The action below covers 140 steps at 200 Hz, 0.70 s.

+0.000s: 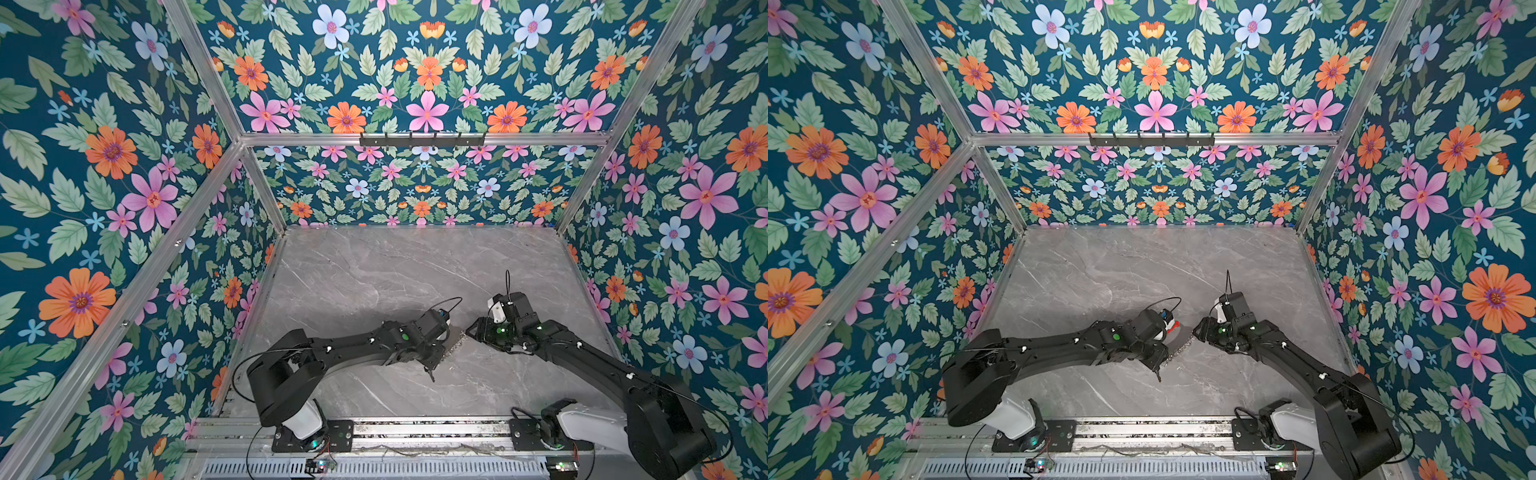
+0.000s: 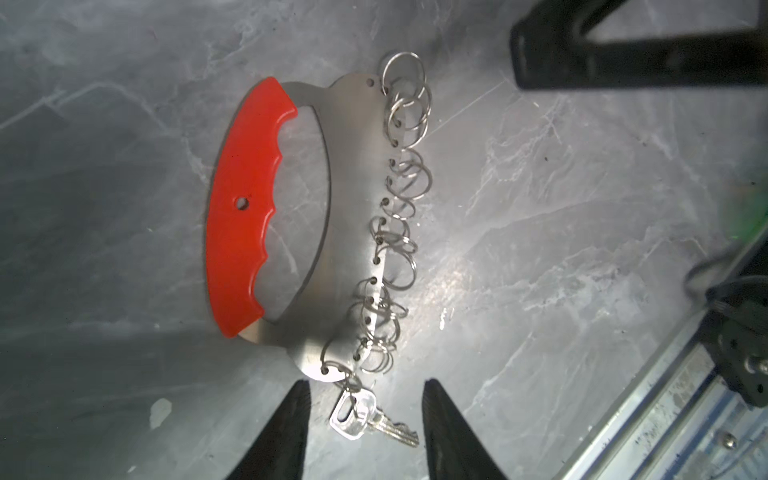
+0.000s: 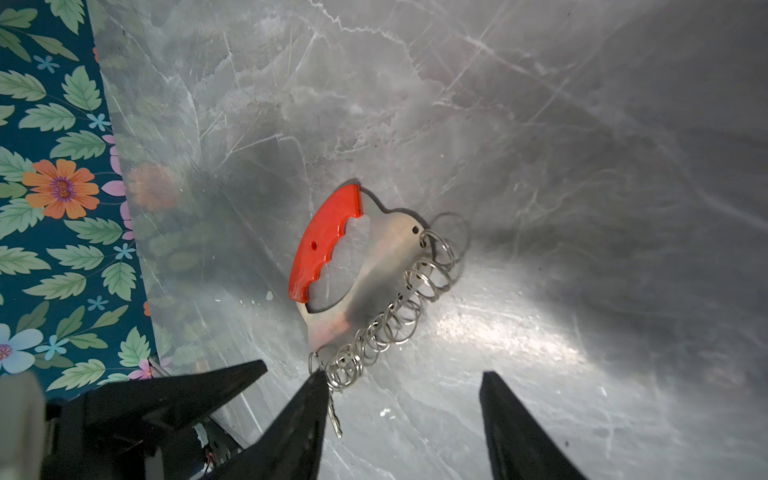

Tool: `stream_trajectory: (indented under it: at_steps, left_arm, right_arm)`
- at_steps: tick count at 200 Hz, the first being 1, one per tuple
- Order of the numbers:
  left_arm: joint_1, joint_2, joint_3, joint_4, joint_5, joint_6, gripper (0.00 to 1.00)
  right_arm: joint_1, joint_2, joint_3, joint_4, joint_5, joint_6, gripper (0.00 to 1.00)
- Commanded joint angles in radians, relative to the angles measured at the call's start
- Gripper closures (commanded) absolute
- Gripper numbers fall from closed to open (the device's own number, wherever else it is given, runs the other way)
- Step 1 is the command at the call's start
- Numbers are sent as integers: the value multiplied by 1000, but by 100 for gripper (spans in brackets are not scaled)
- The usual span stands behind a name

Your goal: Remove the keys from the keyring

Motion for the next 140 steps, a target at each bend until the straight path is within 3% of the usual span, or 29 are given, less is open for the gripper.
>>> stream_trajectory:
  at_steps: [1,23,60,140]
  left_arm:
    - [8,52,94,-179,-48,-44,49]
    - [36,65,148,-262,-36,-77,46]
    - [65,93,172,-303,101,-135,43]
    - [117,189,228,-360,250,-261,53]
  right_arm:
    - [10,-5,3,-56,27,4,40]
    - [12,-23,-13,-62,42,10,40]
    - [12,-47,-26,-70,70,2,40]
    - [11,-114,-79,-51,85,-7,41]
